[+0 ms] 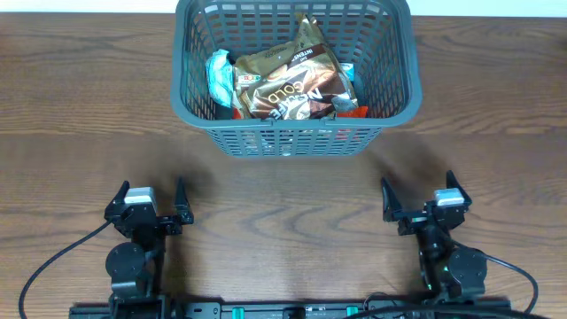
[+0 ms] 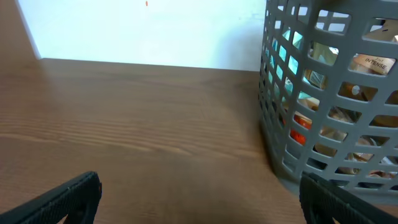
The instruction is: Pack container
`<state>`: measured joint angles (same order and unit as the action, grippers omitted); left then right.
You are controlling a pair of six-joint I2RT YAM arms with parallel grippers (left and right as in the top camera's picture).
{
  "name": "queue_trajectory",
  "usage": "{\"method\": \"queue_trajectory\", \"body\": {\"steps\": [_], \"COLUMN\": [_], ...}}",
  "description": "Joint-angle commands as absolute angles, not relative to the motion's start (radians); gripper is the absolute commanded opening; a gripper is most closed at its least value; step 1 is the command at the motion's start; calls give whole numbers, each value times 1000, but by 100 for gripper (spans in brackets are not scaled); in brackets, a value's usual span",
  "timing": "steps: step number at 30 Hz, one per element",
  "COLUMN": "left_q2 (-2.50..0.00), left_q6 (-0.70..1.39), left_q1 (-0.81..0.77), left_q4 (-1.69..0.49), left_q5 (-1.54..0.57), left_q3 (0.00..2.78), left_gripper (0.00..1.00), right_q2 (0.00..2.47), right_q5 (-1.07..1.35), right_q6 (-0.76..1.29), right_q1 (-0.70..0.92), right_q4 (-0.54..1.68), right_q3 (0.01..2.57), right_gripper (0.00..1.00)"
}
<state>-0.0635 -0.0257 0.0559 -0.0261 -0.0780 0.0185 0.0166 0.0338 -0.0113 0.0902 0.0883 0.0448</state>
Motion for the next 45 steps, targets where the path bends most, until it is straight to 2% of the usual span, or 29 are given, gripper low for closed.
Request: {"method": "queue_trajectory", "body": {"steps": [1,45], "left_q2": [-63,-63], "left_q6": [-21,-21], "left_q1": [53,53], "left_q4": [-63,-63], "left_q5": [-93,-93], "left_q3": [5,5], "left_gripper": [99,99], "right_q2": [6,7], "right_q5": [84,75], "right_q6": [-16,-42], "right_q1": [97,97], "right_q4": [76,67], "right_q3": [23,6], "right_gripper": [99,99]}}
